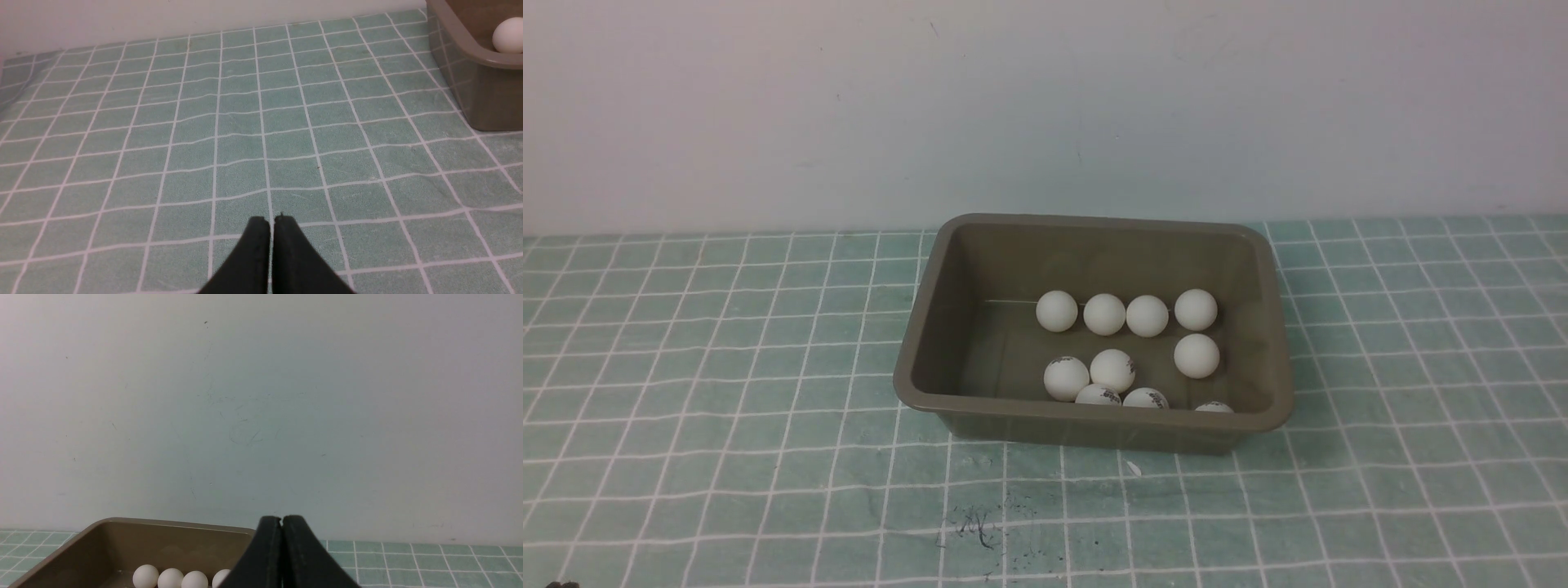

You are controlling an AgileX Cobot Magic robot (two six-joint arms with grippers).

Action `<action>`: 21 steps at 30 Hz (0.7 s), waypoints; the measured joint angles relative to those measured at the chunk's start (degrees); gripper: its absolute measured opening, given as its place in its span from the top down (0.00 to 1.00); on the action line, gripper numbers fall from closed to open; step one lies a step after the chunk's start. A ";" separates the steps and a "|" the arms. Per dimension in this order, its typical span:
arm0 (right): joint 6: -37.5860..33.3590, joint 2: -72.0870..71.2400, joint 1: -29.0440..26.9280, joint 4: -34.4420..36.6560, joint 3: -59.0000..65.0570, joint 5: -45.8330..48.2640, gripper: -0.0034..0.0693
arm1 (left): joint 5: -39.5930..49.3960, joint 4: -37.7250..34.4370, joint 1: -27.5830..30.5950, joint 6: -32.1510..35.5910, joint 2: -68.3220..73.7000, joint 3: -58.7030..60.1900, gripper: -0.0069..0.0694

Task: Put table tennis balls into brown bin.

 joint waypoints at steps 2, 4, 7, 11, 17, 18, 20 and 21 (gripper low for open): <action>0.00 0.00 0.00 0.00 0.00 0.00 0.97 | 0.00 0.00 0.00 0.05 0.00 0.00 0.92; 0.00 0.00 0.00 0.00 0.00 0.00 0.97 | 0.00 0.00 0.00 0.05 0.00 0.00 0.92; 0.00 0.00 0.00 0.00 0.00 0.00 0.97 | 0.00 0.00 0.00 0.11 0.00 0.00 0.92; 0.00 0.00 0.00 0.00 0.00 0.00 0.97 | 0.00 0.00 0.00 0.11 0.00 0.00 0.92; 0.00 -1.22 -2.11 -0.41 1.56 0.15 0.97 | 0.00 0.00 0.00 0.21 0.00 0.00 0.92; 0.00 -1.75 -3.44 -0.81 3.07 -0.12 0.97 | 0.00 0.00 0.00 0.21 0.00 0.00 0.92; 0.00 -2.09 -6.26 -1.82 6.00 -1.01 0.97 | 0.00 0.00 0.00 0.21 0.00 0.00 0.92; 0.00 -2.08 -7.96 -2.39 8.24 -1.80 0.97 | 0.00 0.00 0.00 0.21 0.00 0.00 0.92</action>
